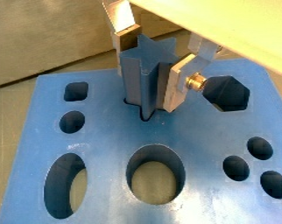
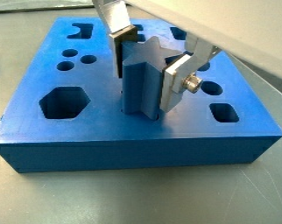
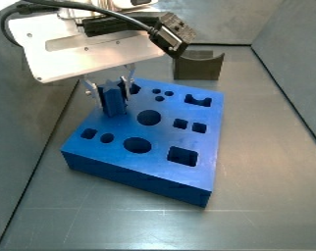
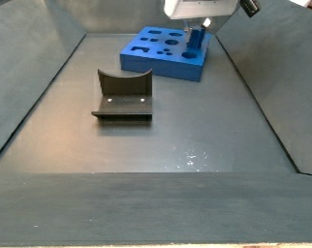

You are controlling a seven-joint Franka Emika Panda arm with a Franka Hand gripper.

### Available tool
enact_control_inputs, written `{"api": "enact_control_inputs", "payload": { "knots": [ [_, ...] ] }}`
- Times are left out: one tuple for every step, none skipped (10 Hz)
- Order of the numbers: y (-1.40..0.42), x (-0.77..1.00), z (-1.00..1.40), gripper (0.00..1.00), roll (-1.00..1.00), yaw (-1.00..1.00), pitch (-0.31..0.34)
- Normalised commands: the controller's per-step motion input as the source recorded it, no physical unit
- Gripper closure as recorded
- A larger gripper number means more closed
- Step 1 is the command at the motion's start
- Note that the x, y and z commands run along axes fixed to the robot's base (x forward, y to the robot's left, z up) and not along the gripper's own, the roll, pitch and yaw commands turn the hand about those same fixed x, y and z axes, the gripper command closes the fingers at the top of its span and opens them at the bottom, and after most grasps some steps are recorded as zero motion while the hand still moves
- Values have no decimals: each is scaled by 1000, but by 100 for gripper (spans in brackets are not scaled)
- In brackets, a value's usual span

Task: Pick up the star object. Move up. Place the star object on the fixture. Regrasp the star object. Move to above the board. Insert the star object.
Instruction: Insert the star object.

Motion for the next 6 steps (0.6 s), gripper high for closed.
{"api": "enact_control_inputs", "payload": {
  "knots": [
    [-103,0,-1000,100,271,0,-54],
    [-123,0,-1000,100,237,0,-60],
    [-86,0,-1000,100,183,0,-49],
    [0,-9,-26,100,-49,0,-109],
    [0,0,0,100,20,0,6],
    [0,0,0,100,0,0,0]
  ]
}}
